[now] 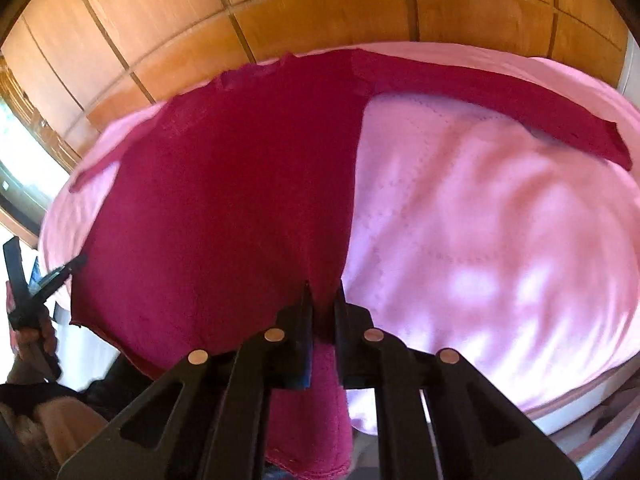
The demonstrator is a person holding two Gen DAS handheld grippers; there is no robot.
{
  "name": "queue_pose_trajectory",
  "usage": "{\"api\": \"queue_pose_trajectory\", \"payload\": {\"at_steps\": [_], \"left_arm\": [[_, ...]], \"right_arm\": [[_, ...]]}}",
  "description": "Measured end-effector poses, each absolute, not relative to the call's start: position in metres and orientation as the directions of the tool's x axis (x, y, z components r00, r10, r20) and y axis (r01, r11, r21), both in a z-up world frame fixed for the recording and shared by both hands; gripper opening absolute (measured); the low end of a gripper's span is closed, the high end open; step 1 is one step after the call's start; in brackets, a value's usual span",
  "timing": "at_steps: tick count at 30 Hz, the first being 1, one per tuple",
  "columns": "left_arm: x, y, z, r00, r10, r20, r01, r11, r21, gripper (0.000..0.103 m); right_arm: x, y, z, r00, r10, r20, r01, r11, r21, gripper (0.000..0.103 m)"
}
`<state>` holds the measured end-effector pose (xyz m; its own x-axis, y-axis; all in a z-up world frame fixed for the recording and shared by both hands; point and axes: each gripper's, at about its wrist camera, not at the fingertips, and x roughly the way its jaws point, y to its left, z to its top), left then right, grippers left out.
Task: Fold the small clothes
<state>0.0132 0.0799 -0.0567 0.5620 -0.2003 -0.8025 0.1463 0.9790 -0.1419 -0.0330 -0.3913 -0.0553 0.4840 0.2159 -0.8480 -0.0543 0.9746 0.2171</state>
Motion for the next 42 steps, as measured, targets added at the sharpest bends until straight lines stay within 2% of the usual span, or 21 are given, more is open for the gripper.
{"api": "queue_pose_trajectory", "payload": {"at_steps": [3,5,6,7,9,10,11,13,14,20,27,30,33,34,37,42], "left_arm": [[0.01,0.078,-0.056,0.554,-0.183,-0.812,0.162,0.981,-0.11,0.004],[0.015,0.08,-0.047,0.564,-0.181,-0.806,0.139,0.983,-0.123,0.005],[0.019,0.083,-0.041,0.575,-0.179,-0.798,0.128,0.983,-0.129,0.012],[0.022,0.084,-0.035,0.59,-0.18,-0.787,0.12,0.984,-0.135,0.019],[0.033,0.086,-0.019,0.656,-0.181,-0.733,0.09,0.983,-0.162,0.057],[0.037,0.085,-0.014,0.675,-0.19,-0.713,0.085,0.98,-0.181,0.061],[0.045,0.081,-0.01,0.691,-0.208,-0.692,0.084,0.974,-0.208,0.061],[0.061,0.065,-0.008,0.688,-0.248,-0.683,0.115,0.965,-0.235,0.061],[0.071,0.054,-0.009,0.692,-0.256,-0.675,0.132,0.964,-0.231,0.061],[0.117,-0.013,-0.026,0.672,-0.29,-0.682,0.235,0.956,-0.175,0.063],[0.153,-0.04,-0.058,0.618,-0.259,-0.743,0.231,0.962,-0.143,0.064],[0.155,-0.042,-0.064,0.617,-0.264,-0.741,0.234,0.961,-0.148,0.075],[0.154,-0.047,-0.067,0.609,-0.261,-0.749,0.254,0.959,-0.127,0.084],[0.155,-0.048,-0.068,0.606,-0.26,-0.751,0.258,0.958,-0.123,0.085],[0.156,-0.048,-0.069,0.601,-0.265,-0.754,0.262,0.957,-0.127,0.089],[0.154,-0.048,-0.07,0.602,-0.27,-0.751,0.267,0.955,-0.129,0.092]], "right_arm": [[-0.034,-0.386,-0.068,0.464,0.196,-0.864,-0.053,0.98,0.194,0.007],[-0.03,-0.392,-0.066,0.468,0.238,-0.851,-0.032,0.967,0.253,0.009],[-0.029,-0.397,-0.066,0.476,0.253,-0.842,-0.021,0.961,0.276,0.016],[-0.029,-0.406,-0.066,0.49,0.268,-0.83,-0.003,0.952,0.305,0.029],[-0.028,-0.418,-0.063,0.521,0.265,-0.811,0.039,0.942,0.333,0.039],[-0.025,-0.429,-0.062,0.54,0.264,-0.799,0.072,0.931,0.357,0.041],[-0.02,-0.44,-0.061,0.56,0.263,-0.785,0.102,0.919,0.381,0.042],[-0.019,-0.472,-0.055,0.617,0.243,-0.748,0.178,0.883,0.433,0.052],[-0.015,-0.489,-0.054,0.643,0.23,-0.73,0.222,0.857,0.466,0.052],[0.017,-0.598,-0.064,0.757,0.101,-0.646,0.451,0.635,0.627,0.051],[0.066,-0.674,-0.084,0.77,-0.018,-0.638,0.576,0.45,0.683,0.039],[0.084,-0.695,-0.088,0.755,-0.064,-0.653,0.612,0.428,0.665,0.038],[0.094,-0.707,-0.087,0.728,-0.103,-0.677,0.643,0.443,0.625,0.031],[0.096,-0.704,-0.088,0.712,-0.12,-0.692,0.657,0.463,0.596,0.024],[0.104,-0.705,-0.085,0.665,-0.159,-0.73,0.676,0.544,0.498,0.017],[0.116,-0.697,-0.075,0.627,-0.176,-0.759,0.673,0.612,0.415,0.011]]}}
